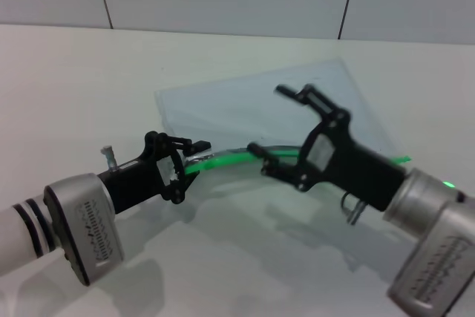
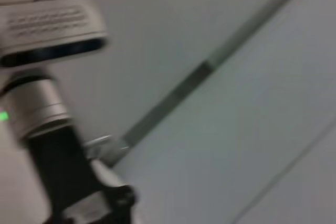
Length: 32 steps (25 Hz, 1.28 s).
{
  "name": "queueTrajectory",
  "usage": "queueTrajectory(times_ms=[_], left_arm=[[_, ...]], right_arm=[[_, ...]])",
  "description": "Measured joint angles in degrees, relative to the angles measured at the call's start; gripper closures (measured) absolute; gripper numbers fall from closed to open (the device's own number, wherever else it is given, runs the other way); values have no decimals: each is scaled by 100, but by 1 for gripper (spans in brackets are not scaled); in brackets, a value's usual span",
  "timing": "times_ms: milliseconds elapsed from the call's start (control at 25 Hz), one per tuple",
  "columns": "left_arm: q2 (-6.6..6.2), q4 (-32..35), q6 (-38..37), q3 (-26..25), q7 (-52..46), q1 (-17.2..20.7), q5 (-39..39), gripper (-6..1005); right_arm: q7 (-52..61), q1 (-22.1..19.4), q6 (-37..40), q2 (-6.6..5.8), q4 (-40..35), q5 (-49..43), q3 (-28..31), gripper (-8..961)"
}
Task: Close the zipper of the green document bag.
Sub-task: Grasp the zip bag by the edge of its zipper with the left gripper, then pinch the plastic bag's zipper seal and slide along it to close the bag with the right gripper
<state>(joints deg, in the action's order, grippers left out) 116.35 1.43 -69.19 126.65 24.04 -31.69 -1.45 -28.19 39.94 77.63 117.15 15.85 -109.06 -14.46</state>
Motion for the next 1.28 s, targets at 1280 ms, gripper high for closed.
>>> queueTrajectory(times_ms=[1280], left_arm=[[17,279,-16,-1,-128,-4,-226,944]], right_arm=[[-1747,559,-1760,36,366,-381,75,256]])
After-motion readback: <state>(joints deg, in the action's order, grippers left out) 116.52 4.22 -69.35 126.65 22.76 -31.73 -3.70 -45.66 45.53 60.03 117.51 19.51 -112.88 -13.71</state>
